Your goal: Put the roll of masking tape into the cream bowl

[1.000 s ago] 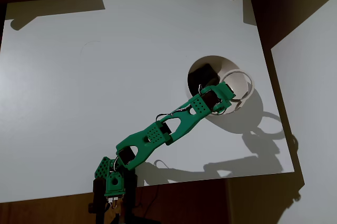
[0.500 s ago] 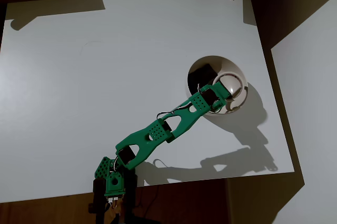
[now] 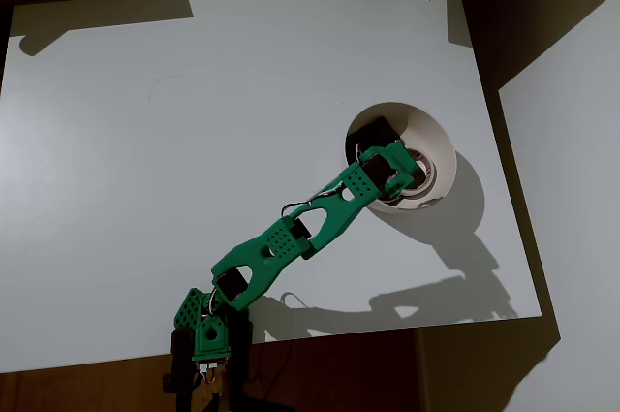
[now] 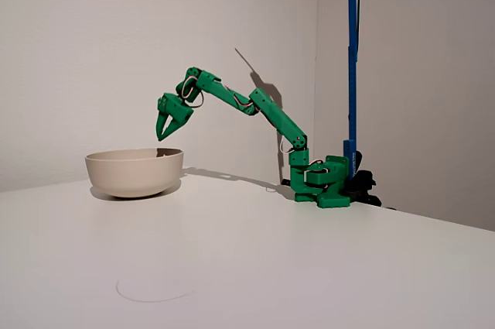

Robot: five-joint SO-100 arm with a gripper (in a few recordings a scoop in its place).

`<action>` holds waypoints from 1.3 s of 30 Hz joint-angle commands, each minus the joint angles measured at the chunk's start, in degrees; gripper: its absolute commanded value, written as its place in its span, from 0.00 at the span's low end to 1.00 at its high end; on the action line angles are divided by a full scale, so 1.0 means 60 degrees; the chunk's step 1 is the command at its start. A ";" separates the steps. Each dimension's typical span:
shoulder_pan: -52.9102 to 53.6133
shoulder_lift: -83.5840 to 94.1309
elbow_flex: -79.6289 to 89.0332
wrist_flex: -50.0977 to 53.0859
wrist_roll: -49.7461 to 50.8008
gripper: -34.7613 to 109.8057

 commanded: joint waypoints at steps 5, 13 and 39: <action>-0.1904 0.3530 -0.0454 0.2124 0.0264 0.18; -0.4526 0.5537 -0.0425 0.4233 0.0337 0.18; -1.0708 1.5571 0.9199 0.2681 0.0132 0.18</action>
